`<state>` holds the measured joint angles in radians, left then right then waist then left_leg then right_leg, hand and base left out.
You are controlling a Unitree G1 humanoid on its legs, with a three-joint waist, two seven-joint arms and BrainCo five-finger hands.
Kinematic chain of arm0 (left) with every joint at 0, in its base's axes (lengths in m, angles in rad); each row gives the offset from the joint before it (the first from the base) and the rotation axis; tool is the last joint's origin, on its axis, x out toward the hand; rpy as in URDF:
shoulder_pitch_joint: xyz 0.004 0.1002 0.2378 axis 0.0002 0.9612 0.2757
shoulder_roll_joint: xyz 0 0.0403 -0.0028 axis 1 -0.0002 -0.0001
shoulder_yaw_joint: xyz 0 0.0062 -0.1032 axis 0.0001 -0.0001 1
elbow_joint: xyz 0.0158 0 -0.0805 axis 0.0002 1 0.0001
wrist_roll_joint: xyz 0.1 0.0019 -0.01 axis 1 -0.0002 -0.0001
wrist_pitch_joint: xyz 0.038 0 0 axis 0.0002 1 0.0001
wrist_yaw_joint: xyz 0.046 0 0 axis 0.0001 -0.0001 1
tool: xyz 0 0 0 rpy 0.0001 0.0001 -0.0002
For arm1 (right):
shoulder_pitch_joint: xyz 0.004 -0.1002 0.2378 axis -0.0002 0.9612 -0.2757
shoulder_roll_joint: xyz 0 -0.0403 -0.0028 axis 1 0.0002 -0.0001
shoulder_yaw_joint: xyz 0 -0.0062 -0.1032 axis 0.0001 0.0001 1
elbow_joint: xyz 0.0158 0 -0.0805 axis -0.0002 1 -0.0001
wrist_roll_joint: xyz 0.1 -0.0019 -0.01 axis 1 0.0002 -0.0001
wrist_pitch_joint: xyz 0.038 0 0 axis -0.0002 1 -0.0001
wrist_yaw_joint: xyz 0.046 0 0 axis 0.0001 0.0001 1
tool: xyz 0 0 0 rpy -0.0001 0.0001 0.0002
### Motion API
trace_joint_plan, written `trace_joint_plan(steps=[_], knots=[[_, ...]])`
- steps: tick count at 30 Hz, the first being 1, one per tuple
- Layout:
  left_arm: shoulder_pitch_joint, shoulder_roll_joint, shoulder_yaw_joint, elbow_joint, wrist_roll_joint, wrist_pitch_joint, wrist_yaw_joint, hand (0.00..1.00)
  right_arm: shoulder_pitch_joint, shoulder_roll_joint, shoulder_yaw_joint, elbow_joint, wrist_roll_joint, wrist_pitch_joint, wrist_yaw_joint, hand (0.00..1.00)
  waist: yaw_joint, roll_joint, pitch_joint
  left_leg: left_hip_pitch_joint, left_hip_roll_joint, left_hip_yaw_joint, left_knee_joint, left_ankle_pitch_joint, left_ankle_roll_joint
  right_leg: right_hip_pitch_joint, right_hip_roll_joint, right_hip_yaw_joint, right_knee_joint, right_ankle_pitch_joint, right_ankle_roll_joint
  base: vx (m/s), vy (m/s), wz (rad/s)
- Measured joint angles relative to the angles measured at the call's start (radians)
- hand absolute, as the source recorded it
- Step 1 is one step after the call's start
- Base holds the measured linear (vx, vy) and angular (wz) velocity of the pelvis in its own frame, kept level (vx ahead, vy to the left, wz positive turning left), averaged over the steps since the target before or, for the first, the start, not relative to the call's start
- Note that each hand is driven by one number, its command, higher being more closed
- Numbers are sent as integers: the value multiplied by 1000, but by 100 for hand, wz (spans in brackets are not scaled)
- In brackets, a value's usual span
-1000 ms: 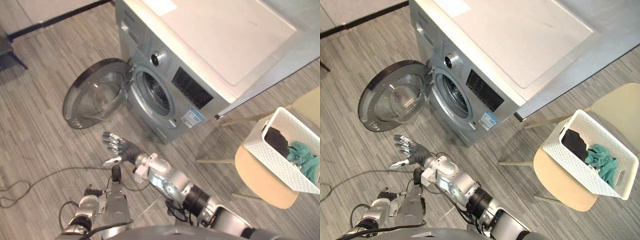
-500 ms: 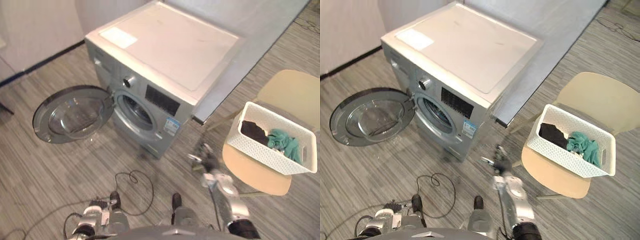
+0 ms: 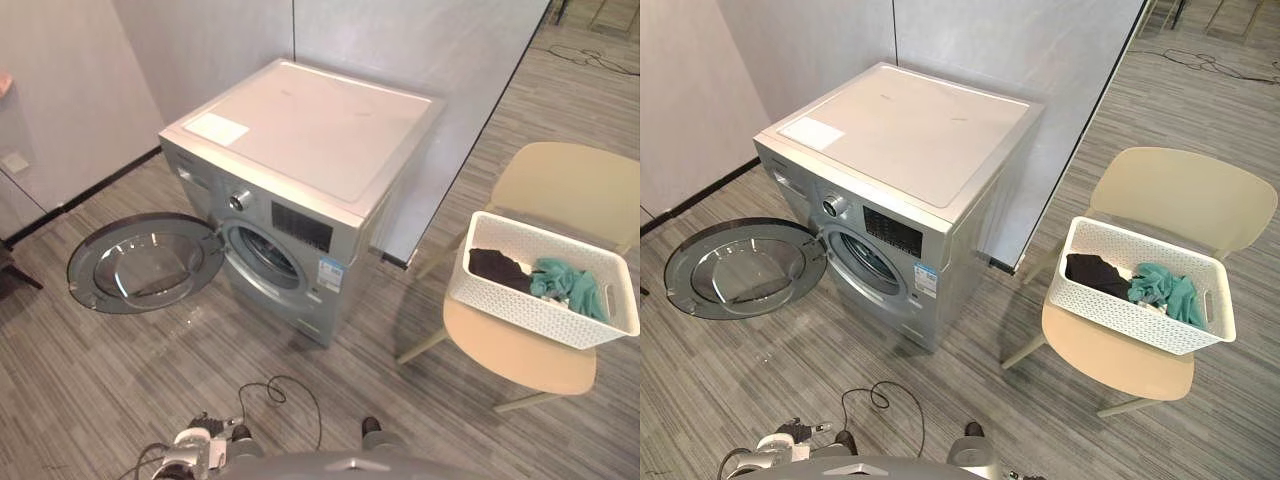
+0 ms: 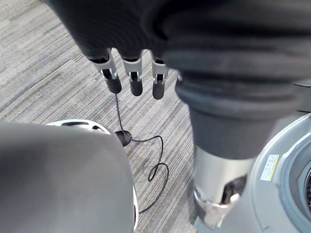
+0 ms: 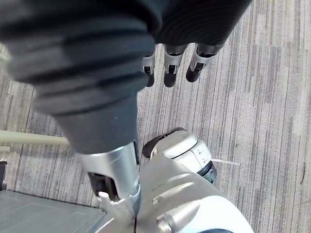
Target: Pick up the laundry basket with both hands and put the clothes into the washing machine.
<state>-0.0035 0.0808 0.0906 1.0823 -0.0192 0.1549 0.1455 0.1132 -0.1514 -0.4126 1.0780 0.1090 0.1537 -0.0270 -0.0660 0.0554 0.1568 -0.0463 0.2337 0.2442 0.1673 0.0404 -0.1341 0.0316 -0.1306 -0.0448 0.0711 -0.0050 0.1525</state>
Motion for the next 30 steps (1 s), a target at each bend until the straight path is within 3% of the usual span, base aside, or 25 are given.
trace_joint_plan(steps=[2, 3, 4, 5, 6, 7, 9, 10, 12, 15, 17, 18, 19, 20, 21, 22, 23, 25, 27, 28, 29, 30], knots=[[16, -6, 31, -10, -8, -3, 0, 0, -10, 4, -28, 0, 0, -1, -3, 0, 9, 20, 9, 0, -12, -23, -59, 45, 9, -5, 2, -13, 18, -12, -22, -109, 11, 43], [25, -3, 49, -10, -10, -3, -2, 0, -10, 9, -44, 1, 0, -1, -2, 0, 4, 3, 4, 30, -30, -25, -119, 52, 7, -19, -6, -16, 10, -15, -40, -83, 28, 29], [19, -2, 105, -14, -19, -2, -7, 0, -27, 21, -81, 10, 0, -3, -2, 0, 16, -19, 19, -10, -50, 10, 66, -20, 8, -26, -36, -21, 20, -2, -42, -63, 26, 18], [28, -1, 116, -11, -18, -1, -7, 0, -31, 20, -91, 9, 0, -5, -3, 0, 17, -17, 19, -21, -61, 13, 162, -96, 14, -22, -42, -19, 20, 0, -40, -31, 63, -1], [62, -4, 126, -6, -18, 1, -7, 0, -32, 21, -103, -5, 1, -7, -3, 0, 10, 6, 18, -10, -69, 3, 226, -195, 25, -7, -36, -17, 18, 0, -38, -98, 124, -21], [91, -12, 138, 2, -19, 3, -9, 0, -36, 34, -109, -10, 2, -10, -2, 0, 9, 0, 11, 20, -80, 6, 164, -229, 34, -5, -24, 24, 7, -3, -34, -101, 126, -25], [111, -10, 149, 2, -18, 3, -8, 0, -35, 64, -111, -13, 6, -11, -5, 0, 8, -8, -6, 37, -114, 14, 80, -208, 50, -19, -31, 60, -20, 5, -50, -69, 58, -23], [113, -6, 150, 1, -17, 6, -11, 0, -39, 81, -111, -31, 15, -11, -6, 0, 7, -34, -21, 51, -139, 29, -5, -183, 51, -51, -43, 68, -20, 5, -73, -41, 25, -17], [110, 4, 155, -3, -13, 6, -19, 0, -25, 107, -102, -75, 23, -10, -6, 0, 2, -59, -29, 75, -161, 53, -133, -108, 51, -104, -44, 68, -21, -5, -90, -14, 19, -23], [103, 3, 175, -4, 4, 9, -20, 0, 3, 127, -68, -138, 55, -15, -4, 0, 2, -75, -19, 108, -152, 111, -187, -69, 39, -160, -29, 82, 37, 28, -118, 16, -39, -53], [102, 6, 188, -10, 4, 8, -20, 0, 6, 143, -49, -164, 70, -21, -5, 0, 2, -85, -10, 133, -132, 168, -164, -69, 38, -181, -6, 121, 90, 35, -94, 36, -89, -88], [97, 6, 206, -11, 11, 8, -21, 0, 14, 146, -35, -174, 85, -25, -4, 0, -1, -101, -3, 134, -114, 199, -127, -85, 30, -181, 13, 137, 88, 42, -99, 27, -78, -101], [87, 6, 224, -14, 26, 8, -24, 0, 20, 149, -24, -192, 85, -24, -4, 0, 2, -106, -5, 133, -111, 227, -100, -97, 43, -180, 24, 156, 61, 52, -127, 32, -22, -83], [82, -7, 238, -13, 30, 6, -23, 0, 11, 146, -22, -205, 84, -25, -4, 0, 11, -85, -6, 129, -104, 271, -98, -98, 54, -170, 28, 123, 17, 30, -245, 25, 61, -77], [71, -29, 242, -19, 32, 1, -23, 0, 8, 134, -33, -207, 84, -28, -4, 0, 13, -54, -11, 135, -73, 314, -127, -90, 64, -184, 16, -27, 42, -46, -352, 26, 76, -88], [64, -42, 243, -51, 31, -2, -21, 0, -4, 122, -41, -196, 82, -28, -5, 0, 15, -44, -8, 137, -48, 362, -127, -81, 54, -243, -36, -129, 208, -77, -251, 6, 52, -74], [62, -44, 241, -55, 29, -2, -21, 0, -5, 122, -42, -196, 81, -28, -6, 0, 14, -39, -4, 137, -41, 374, -123, -80, 53, -256, -54, -154, 268, -97, -225, 108, -26, -69], [56, -46, 214, -52, 18, -5, -22, 0, -20, 119, -54, -134, 77, -26, -7, 0, 12, -64, -16, 174, -10, 427, -105, -65, 28, -220, -143, -251, 387, -141, -163, 142, -74, -61], [57, -22, 176, -49, 0, -10, -22, 0, -49, 118, -71, -76, 45, -21, -9, 0, 19, -90, -28, 168, 4, 441, -74, -58, 16, -188, -197, -312, 332, -102, -149, 86, -226, -84], [57, 1, 168, -46, -17, -10, -21, 0, -65, 120, -75, -46, 36, -17, -8, 0, 28, -115, -40, 164, 3, 438, -70, -47, -3, -175, -206, -324, 253, -1, -93, 81, -373, -92], [53, 11, 167, -37, -19, -9, -20, 0, -74, 119, -83, -31, 32, -16, -7, 0, 30, -116, -41, 162, 9, 435, -69, -43, -12, -160, -188, -321, 212, -20, -17, 78, -465, -81], [36, 10, 163, -17, -19, -9, -19, 0, -97, 97, -85, -5, 29, -15, -6, 0, 24, -80, -33, 154, 62, 418, -63, -34, -24, -131, -118, -325, 138, -21, -19, 53, -481, -47]])
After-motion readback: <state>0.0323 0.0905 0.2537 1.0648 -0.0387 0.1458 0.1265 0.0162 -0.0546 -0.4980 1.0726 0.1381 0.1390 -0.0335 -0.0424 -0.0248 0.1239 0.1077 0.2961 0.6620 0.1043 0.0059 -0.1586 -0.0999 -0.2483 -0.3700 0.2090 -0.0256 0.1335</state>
